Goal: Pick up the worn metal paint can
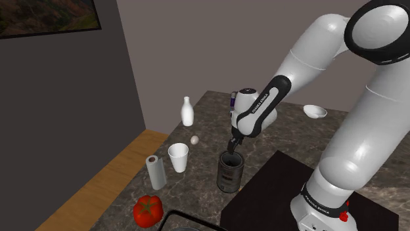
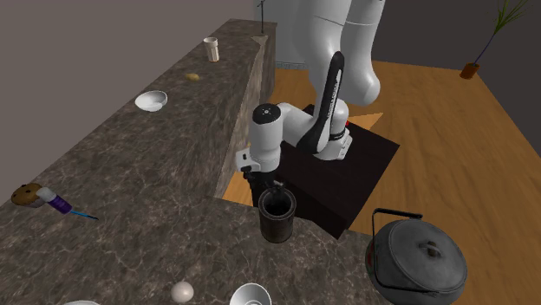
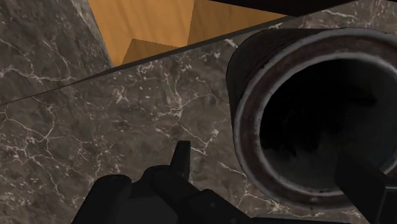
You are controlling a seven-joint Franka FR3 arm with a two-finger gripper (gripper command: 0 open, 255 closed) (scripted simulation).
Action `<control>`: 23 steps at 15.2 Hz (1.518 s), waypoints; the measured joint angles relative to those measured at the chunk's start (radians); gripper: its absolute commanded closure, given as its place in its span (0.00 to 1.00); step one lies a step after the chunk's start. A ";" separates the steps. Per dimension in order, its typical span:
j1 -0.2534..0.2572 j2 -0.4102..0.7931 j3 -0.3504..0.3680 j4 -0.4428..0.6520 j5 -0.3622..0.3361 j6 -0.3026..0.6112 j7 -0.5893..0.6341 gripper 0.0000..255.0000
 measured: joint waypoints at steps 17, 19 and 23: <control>0.001 0.208 -0.017 0.026 -0.035 0.183 0.020 1.00; 0.001 0.208 -0.017 0.026 -0.035 0.183 0.019 1.00; -0.002 0.167 -0.011 0.017 -0.029 0.148 0.016 1.00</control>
